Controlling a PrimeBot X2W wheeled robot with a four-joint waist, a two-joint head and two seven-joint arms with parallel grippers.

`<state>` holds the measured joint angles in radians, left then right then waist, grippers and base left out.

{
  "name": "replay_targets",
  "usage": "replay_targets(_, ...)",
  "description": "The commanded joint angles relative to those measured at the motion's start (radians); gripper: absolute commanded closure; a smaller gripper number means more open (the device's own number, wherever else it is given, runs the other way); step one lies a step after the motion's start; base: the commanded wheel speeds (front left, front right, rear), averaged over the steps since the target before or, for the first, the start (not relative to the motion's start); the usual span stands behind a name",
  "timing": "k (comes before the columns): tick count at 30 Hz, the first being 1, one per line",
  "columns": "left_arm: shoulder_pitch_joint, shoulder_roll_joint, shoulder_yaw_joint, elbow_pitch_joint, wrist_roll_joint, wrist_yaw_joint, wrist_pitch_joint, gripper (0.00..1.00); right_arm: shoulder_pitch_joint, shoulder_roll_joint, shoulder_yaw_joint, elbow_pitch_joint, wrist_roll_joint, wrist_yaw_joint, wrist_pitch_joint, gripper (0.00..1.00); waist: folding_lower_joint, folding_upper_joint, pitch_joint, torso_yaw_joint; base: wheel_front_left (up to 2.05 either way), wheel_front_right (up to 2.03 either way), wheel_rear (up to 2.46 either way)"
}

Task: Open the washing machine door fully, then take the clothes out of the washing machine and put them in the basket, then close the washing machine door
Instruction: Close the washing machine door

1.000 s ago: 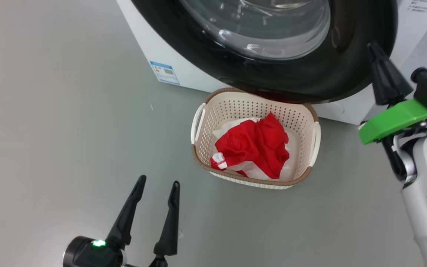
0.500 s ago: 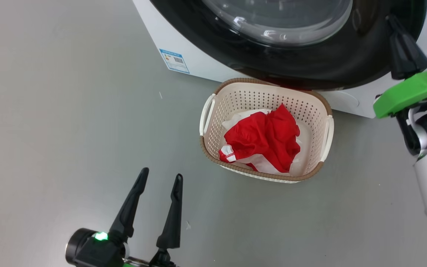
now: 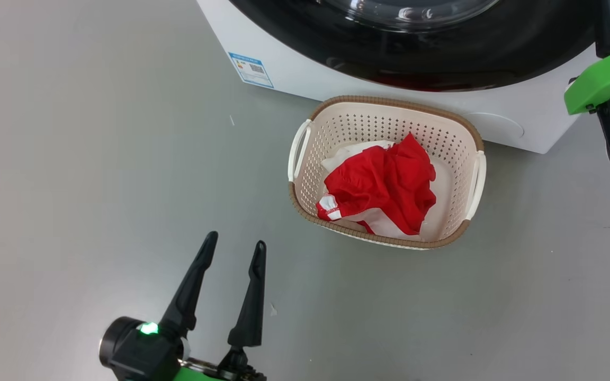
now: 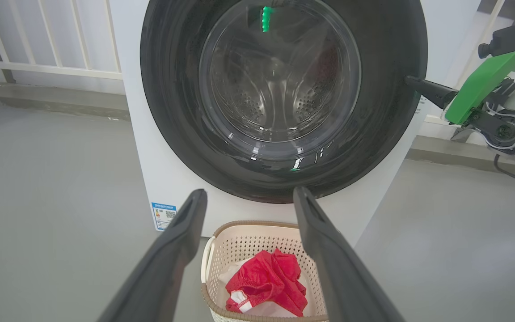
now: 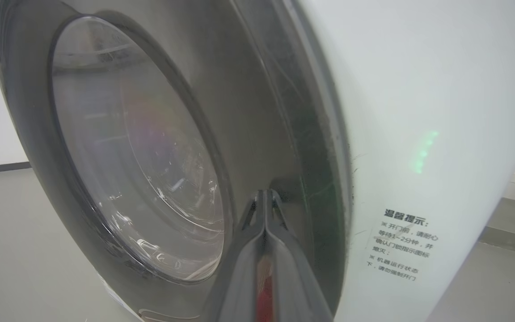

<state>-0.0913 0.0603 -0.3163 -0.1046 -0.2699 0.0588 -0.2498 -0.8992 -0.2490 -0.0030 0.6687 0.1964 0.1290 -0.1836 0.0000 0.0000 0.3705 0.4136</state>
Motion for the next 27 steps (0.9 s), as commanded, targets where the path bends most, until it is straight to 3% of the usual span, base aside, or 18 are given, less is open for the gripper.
replay_targets(1,-0.019,0.006,0.036,-0.017,0.005,-0.009,-0.012,0.00,-0.035,0.002,0.010,-0.008,-0.007,0.002,-0.008,1.00,0.0000,0.0000,0.001,0.002,0.00,0.00,0.00)
replay_targets(16,-0.022,-0.009,0.050,-0.047,-0.025,-0.006,-0.012,0.00,-0.142,-0.005,0.032,0.140,-0.029,0.002,-0.057,1.00,0.0000,0.0000,0.010,-0.003,0.00,0.00,0.00)
replay_targets(27,-0.019,-0.009,0.043,-0.015,-0.028,-0.020,-0.012,0.00,-0.118,0.018,0.082,0.142,-0.016,0.002,-0.073,1.00,0.0000,0.0000,-0.005,-0.028,0.00,0.00,0.00)
